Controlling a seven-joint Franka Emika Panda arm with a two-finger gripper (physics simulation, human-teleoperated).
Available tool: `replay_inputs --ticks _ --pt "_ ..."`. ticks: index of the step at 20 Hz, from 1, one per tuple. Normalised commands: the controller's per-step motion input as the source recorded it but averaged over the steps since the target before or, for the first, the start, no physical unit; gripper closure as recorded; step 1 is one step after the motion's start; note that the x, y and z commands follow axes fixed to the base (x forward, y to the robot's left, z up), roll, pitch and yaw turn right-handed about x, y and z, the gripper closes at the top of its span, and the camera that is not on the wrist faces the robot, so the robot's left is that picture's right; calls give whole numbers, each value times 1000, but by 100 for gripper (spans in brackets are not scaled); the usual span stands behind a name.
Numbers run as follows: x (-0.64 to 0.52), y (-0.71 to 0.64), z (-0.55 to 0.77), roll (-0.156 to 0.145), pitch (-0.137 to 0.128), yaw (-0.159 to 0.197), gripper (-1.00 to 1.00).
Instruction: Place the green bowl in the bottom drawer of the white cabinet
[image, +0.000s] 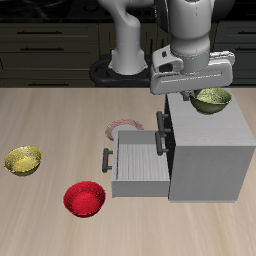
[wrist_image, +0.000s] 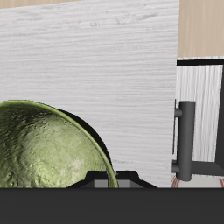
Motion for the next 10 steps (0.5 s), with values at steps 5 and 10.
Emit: replay_inputs --ticks 5,10 --pt "-87 -390 110 -50 -25 6 100" --pt "-94 -416 65 -59 -14 -10 100"
